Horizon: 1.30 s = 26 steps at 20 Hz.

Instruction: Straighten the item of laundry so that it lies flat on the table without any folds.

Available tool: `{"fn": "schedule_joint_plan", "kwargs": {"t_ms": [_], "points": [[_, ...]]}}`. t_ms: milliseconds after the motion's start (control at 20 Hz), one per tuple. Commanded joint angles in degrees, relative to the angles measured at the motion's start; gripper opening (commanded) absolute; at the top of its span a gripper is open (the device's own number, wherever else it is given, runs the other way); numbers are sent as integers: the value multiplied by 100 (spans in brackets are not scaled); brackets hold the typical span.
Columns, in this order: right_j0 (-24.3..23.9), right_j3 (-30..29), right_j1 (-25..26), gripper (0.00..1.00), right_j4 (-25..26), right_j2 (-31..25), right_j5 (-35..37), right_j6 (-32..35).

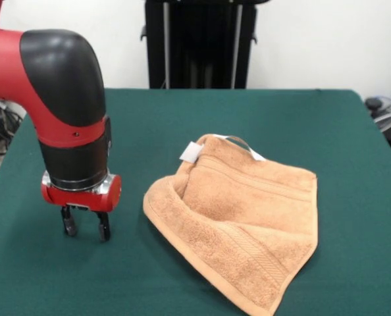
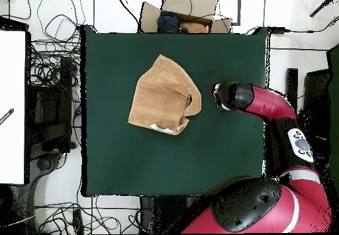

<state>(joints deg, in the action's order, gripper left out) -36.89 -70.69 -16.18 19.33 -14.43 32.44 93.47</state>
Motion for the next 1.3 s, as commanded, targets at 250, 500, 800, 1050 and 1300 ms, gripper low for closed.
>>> {"fn": "schedule_joint_plan", "kwargs": {"t_ms": [250, 500, 800, 1050, 1300], "points": [[-260, -7, 436, 100, 797, -497, -646, -959], [-393, -29, 520, 100, 851, -514, -661, -839], [-459, 246, 803, 100, 1178, -743, -993, -1144], [-876, 116, 802, 100, 863, -1258, -335, -1497], [-1215, 140, 720, 100, 693, -1675, 162, -1771]]}}
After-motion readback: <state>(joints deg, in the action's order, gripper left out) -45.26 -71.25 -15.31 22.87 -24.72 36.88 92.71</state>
